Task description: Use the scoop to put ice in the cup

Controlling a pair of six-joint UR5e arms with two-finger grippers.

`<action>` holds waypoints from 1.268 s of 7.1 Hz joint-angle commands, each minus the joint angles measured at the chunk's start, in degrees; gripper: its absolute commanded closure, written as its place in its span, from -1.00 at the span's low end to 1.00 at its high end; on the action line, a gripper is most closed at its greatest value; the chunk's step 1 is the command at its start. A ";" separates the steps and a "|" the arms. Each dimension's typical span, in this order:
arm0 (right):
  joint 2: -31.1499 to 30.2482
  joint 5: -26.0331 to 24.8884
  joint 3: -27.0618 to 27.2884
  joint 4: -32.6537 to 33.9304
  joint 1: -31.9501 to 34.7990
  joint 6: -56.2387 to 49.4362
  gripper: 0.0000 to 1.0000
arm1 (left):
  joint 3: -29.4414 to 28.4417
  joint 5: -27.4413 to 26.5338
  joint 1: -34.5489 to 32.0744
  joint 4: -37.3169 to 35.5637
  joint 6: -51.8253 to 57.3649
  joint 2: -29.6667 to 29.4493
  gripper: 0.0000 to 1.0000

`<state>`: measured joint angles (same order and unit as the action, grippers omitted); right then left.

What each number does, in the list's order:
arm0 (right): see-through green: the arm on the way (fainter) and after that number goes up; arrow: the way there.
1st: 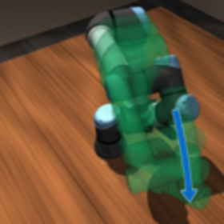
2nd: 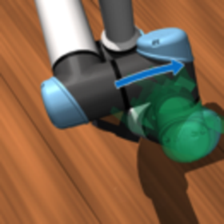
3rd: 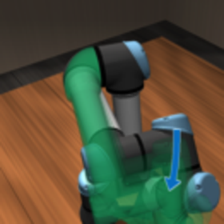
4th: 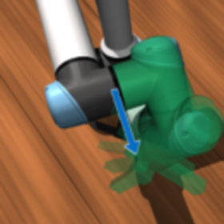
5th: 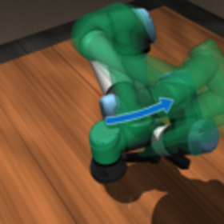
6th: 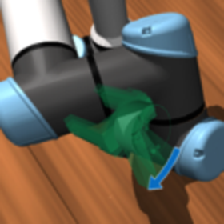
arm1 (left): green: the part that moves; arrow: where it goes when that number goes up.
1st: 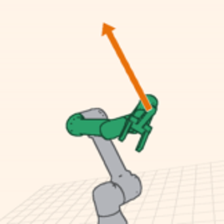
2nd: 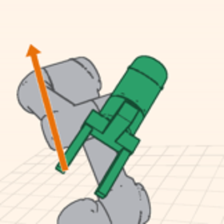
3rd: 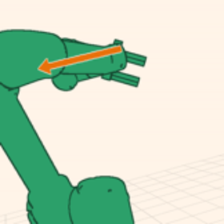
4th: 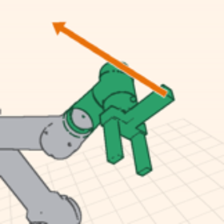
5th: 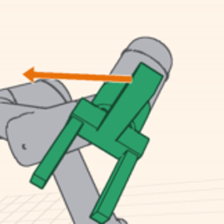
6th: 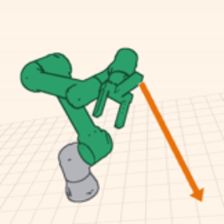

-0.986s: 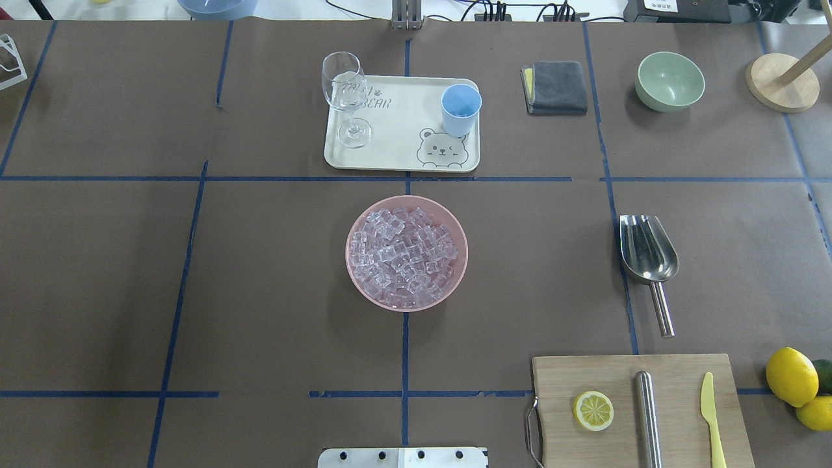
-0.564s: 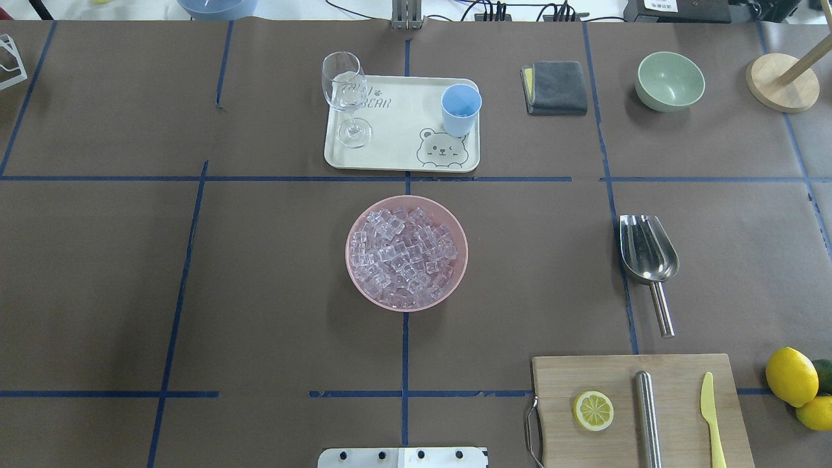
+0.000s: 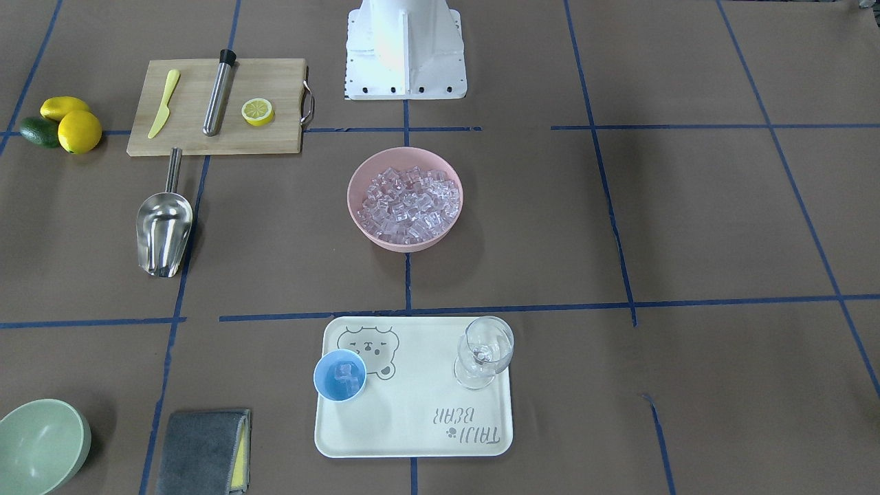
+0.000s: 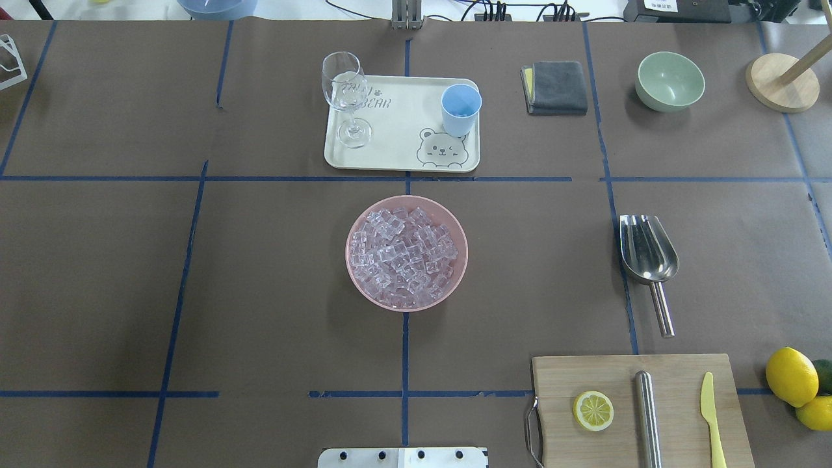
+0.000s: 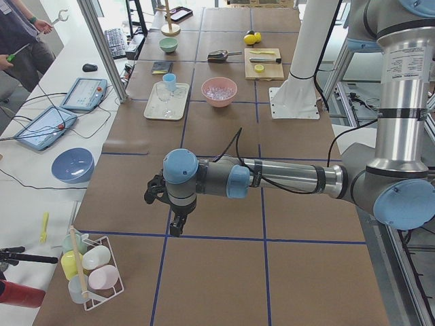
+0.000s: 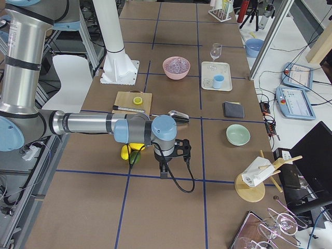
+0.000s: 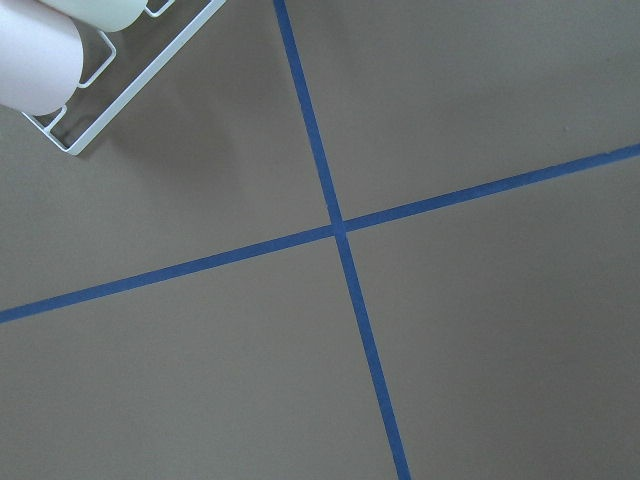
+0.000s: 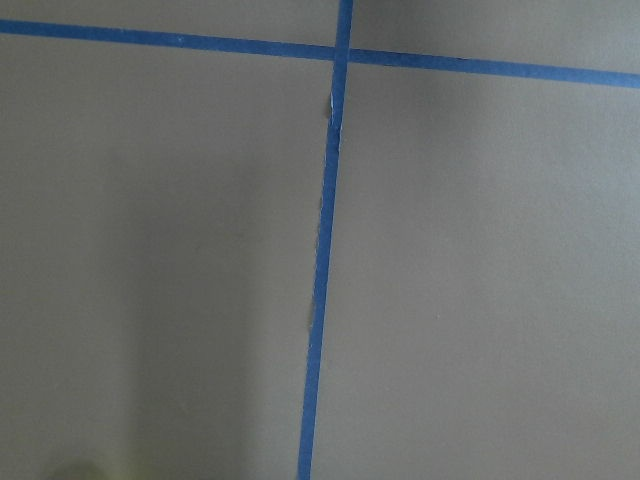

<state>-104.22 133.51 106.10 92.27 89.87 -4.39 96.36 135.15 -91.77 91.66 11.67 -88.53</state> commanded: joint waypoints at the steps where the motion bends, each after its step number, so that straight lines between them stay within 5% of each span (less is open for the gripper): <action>1: 0.33 -0.10 -1.15 -0.07 -0.05 -0.35 -1.00 | -0.30 0.03 0.01 0.01 0.02 0.03 -1.00; 9: 0.77 -0.09 -1.87 -0.16 -0.05 -0.71 -1.00 | -0.21 0.12 0.01 -0.17 0.02 0.03 -1.00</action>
<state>-103.42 133.46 104.24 92.15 89.82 -4.95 96.23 135.25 -91.76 91.44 11.69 -88.51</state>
